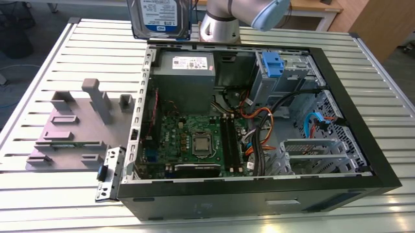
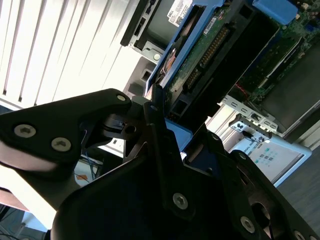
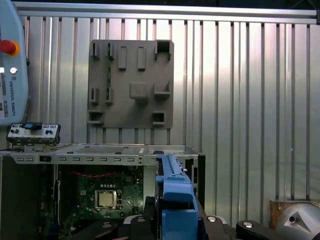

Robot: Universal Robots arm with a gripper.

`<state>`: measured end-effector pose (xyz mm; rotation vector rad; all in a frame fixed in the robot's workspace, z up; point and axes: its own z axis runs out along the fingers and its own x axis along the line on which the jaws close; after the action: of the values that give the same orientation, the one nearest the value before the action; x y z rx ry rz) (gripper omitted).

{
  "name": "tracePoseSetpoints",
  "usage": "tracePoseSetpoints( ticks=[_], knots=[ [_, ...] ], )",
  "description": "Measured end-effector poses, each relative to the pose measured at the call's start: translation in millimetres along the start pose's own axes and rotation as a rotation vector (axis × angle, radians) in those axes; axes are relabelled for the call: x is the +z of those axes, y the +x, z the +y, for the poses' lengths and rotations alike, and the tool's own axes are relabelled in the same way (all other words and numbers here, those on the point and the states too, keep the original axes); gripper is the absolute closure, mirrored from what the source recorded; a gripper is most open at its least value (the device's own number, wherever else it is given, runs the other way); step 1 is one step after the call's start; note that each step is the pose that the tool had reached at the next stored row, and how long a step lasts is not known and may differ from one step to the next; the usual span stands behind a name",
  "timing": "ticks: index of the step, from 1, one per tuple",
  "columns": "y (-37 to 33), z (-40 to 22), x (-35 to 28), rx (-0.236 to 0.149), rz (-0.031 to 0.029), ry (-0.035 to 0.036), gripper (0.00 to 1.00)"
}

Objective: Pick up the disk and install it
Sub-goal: 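Pick up the disk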

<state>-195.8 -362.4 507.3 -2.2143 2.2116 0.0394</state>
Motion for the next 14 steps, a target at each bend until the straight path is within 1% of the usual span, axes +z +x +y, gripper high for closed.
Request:
tracePoseSetpoints(
  ticks=[4, 14],
  knots=[
    [0.0, -1.2, 0.0, 0.000, 0.0000, 0.0000, 0.63],
    [0.0, -6.8, -0.1, 0.000, 0.0000, 0.0000, 0.63]
  ],
)
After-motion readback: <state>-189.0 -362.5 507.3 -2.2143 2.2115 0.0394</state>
